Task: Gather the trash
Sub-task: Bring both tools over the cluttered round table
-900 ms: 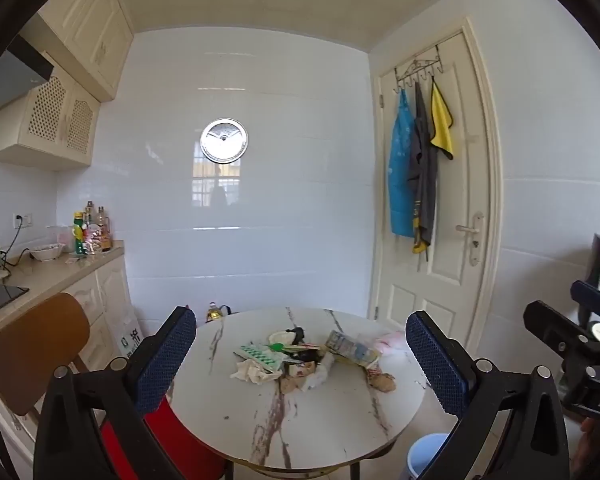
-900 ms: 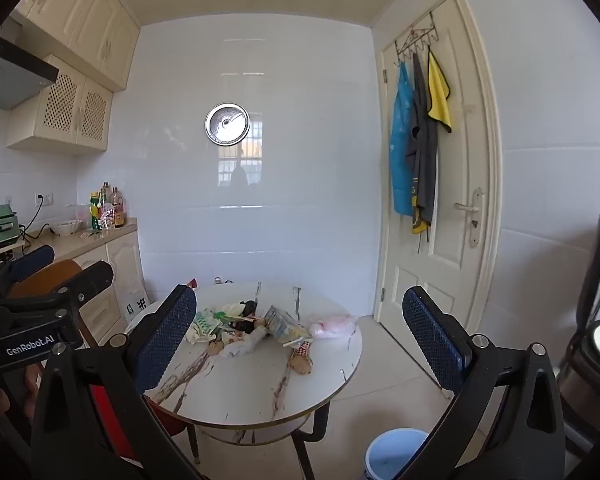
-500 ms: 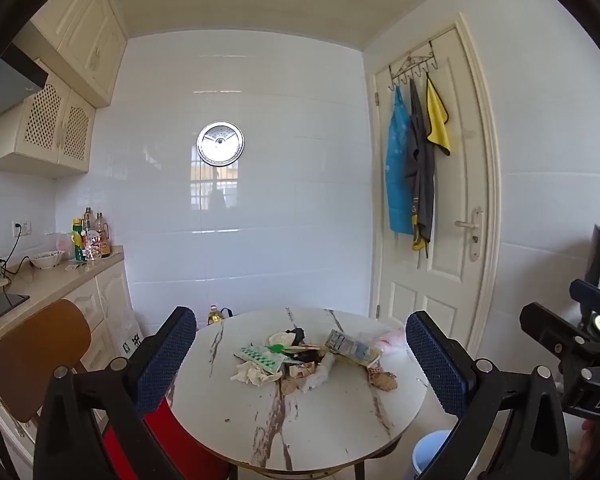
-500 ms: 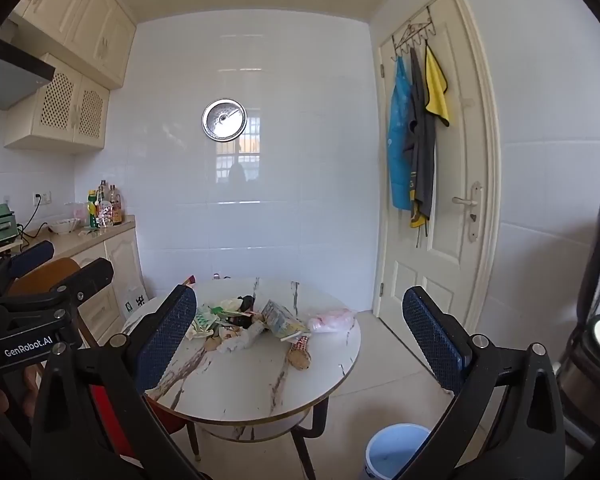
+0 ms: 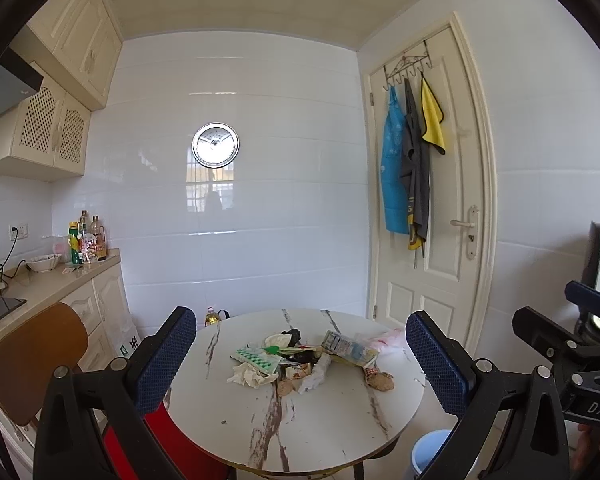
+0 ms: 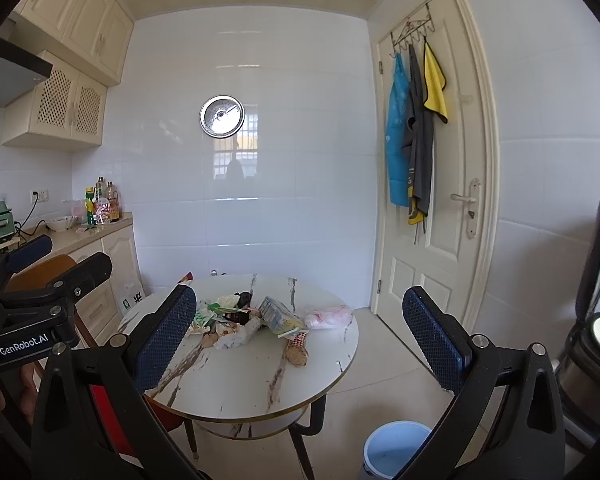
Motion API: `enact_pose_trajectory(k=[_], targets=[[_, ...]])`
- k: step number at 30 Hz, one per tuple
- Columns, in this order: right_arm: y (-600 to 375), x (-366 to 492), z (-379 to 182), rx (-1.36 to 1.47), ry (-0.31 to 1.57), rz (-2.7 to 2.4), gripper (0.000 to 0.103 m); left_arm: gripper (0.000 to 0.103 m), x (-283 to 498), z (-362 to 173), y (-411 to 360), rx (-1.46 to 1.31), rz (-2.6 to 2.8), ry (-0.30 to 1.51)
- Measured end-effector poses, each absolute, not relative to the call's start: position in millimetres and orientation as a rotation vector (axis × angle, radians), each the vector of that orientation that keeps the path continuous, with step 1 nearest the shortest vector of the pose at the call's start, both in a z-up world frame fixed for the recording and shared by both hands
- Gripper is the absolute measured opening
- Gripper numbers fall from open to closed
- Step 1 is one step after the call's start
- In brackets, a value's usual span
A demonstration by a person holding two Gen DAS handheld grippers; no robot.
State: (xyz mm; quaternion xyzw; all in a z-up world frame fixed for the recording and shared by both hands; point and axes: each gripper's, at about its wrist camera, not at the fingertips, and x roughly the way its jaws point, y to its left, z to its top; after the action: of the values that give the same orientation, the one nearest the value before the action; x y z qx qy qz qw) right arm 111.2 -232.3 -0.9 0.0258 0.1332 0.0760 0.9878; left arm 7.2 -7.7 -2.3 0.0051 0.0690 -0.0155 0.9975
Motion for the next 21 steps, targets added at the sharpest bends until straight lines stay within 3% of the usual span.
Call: enact_pose_trajectory(k=[21], targets=[[-232.5,108.4,-3.4,0.055,0.268,0.131,0.103,0.102,3.0,-0.9,-14.4,0.016,-0.041,0.138]])
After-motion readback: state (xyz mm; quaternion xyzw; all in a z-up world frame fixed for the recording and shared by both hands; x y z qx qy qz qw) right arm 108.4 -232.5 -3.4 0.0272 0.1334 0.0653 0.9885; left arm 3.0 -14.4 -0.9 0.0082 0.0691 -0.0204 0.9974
